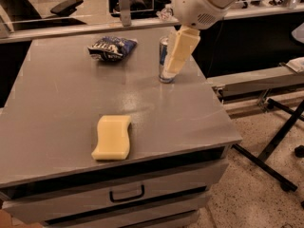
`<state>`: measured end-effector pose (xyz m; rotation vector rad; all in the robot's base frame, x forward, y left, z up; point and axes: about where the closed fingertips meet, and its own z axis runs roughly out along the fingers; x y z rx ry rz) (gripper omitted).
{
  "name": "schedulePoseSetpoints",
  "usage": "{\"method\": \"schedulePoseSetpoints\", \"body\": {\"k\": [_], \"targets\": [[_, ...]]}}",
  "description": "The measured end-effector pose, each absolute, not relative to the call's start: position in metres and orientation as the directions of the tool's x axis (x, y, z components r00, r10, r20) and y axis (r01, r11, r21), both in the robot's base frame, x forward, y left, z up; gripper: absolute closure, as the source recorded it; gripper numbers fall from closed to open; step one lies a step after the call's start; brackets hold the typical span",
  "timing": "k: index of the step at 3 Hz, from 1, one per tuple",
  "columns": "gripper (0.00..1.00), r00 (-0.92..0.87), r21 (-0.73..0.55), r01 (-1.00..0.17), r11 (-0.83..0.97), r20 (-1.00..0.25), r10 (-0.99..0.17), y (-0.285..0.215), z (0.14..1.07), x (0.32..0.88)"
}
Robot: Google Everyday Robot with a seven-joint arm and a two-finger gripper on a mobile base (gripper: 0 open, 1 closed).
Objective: Pick blue chip bag
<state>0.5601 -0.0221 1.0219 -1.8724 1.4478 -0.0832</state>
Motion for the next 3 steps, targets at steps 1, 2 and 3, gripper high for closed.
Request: {"method": "schedulePoseSetpoints", "body": {"k": [1,2,3], "targets": [[0.00,0.357,-0.589,-0.804,-0.075,-0.379,-0.854,-0.022,1.022,0.560],[0.00,0.323,-0.596,-0.803,-0.014,-0.415,-0.851,-0.005,0.998,0.586],[0.00,0.292,-0.590,-0.807,0.038,-0.454,-0.842,0.007,0.973,0.611]]}}
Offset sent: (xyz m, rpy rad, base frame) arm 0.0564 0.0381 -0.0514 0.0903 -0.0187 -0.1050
